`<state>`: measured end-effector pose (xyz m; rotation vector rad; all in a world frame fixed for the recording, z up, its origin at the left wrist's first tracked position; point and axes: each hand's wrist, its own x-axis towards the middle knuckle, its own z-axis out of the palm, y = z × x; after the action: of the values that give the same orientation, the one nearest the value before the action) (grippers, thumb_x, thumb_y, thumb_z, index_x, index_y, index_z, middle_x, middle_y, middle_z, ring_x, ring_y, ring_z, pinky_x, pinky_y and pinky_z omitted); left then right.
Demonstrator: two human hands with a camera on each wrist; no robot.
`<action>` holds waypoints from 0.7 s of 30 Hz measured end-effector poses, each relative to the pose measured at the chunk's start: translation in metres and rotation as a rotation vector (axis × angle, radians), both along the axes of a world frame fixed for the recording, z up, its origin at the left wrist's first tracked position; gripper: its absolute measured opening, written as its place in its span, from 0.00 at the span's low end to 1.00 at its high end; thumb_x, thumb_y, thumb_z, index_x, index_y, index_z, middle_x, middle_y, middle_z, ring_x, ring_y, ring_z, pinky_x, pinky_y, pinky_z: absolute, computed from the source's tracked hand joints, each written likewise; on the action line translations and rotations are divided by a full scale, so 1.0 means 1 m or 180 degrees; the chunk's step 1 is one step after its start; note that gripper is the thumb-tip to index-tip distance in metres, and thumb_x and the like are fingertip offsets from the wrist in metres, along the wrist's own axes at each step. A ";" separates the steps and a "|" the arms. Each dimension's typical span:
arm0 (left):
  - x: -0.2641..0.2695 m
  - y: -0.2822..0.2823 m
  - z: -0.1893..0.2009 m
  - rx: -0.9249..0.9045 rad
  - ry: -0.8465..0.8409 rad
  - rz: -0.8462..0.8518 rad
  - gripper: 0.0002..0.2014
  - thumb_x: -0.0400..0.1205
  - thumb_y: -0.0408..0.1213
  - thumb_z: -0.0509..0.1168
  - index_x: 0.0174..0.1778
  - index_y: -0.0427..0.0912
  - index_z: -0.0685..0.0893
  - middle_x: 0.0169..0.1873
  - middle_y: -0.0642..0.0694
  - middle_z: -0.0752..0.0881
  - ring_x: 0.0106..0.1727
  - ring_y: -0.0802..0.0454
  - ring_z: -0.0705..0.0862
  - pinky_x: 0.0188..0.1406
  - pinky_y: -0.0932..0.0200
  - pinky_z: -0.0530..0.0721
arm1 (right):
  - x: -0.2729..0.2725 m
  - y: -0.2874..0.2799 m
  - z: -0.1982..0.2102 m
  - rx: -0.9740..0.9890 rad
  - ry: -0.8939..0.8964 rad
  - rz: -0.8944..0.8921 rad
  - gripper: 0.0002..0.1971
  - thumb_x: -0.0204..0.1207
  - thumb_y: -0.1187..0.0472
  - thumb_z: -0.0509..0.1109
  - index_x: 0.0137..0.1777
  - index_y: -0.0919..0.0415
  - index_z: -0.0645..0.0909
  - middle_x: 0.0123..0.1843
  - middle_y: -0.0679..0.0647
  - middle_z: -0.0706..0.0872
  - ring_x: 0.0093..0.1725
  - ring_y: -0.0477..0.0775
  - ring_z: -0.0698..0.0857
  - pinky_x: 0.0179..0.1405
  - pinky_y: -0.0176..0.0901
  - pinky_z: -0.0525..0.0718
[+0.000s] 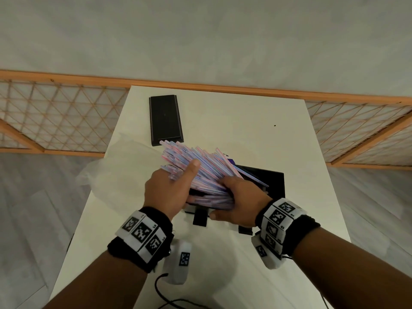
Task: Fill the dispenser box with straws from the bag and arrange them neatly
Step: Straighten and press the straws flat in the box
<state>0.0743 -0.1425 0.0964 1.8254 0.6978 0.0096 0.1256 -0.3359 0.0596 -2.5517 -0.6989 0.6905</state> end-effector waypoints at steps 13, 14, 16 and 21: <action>0.000 -0.009 -0.004 0.0439 -0.0182 -0.0251 0.23 0.74 0.67 0.70 0.43 0.48 0.86 0.33 0.54 0.89 0.34 0.54 0.87 0.35 0.61 0.80 | -0.005 -0.006 0.011 -0.0130 -0.0674 -0.0049 0.37 0.67 0.25 0.60 0.65 0.53 0.73 0.61 0.50 0.79 0.60 0.56 0.77 0.61 0.49 0.77; -0.001 -0.008 -0.002 0.0576 -0.0264 -0.0218 0.23 0.73 0.66 0.72 0.47 0.50 0.83 0.36 0.57 0.87 0.36 0.60 0.84 0.34 0.67 0.76 | -0.005 -0.012 0.013 -0.0034 -0.0676 -0.0117 0.38 0.65 0.25 0.61 0.65 0.52 0.74 0.60 0.50 0.79 0.59 0.55 0.77 0.61 0.48 0.77; -0.001 -0.005 -0.008 0.0366 -0.0439 -0.0048 0.29 0.71 0.67 0.72 0.54 0.47 0.77 0.42 0.57 0.85 0.40 0.64 0.83 0.35 0.73 0.74 | -0.005 -0.025 0.015 0.0063 -0.0619 -0.0348 0.38 0.62 0.23 0.59 0.61 0.52 0.75 0.55 0.48 0.79 0.55 0.53 0.76 0.58 0.47 0.78; 0.010 -0.005 -0.028 -0.1343 -0.0508 0.0641 0.35 0.75 0.72 0.66 0.58 0.41 0.85 0.49 0.43 0.93 0.52 0.45 0.92 0.58 0.40 0.89 | -0.016 -0.037 0.012 -0.0170 -0.0330 -0.0189 0.30 0.69 0.26 0.50 0.47 0.52 0.77 0.43 0.46 0.76 0.46 0.52 0.78 0.49 0.48 0.80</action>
<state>0.0845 -0.1472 0.0681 1.3317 0.7072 0.1300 0.1098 -0.3730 0.0716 -2.6613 -0.6433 0.5679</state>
